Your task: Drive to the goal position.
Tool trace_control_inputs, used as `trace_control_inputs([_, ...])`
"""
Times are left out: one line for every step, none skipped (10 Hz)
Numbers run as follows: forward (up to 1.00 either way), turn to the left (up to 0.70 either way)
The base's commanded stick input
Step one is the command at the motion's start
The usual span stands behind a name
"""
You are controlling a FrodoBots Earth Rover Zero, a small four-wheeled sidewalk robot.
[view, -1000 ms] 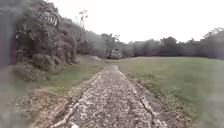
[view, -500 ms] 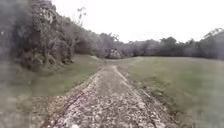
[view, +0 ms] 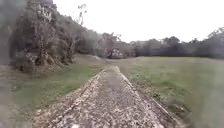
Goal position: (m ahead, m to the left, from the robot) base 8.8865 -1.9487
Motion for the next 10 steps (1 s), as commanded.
trace_control_inputs([1.0, 0.0])
trace_control_inputs([1.0, 0.0])
trace_control_inputs([1.0, 0.0])
trace_control_inputs([1.0, -0.02])
trace_control_inputs([1.0, -0.35])
trace_control_inputs([1.0, -0.4])
trace_control_inputs([1.0, -0.23])
trace_control_inputs([1.0, -0.04])
trace_control_inputs([1.0, -0.03])
trace_control_inputs([1.0, -0.03])
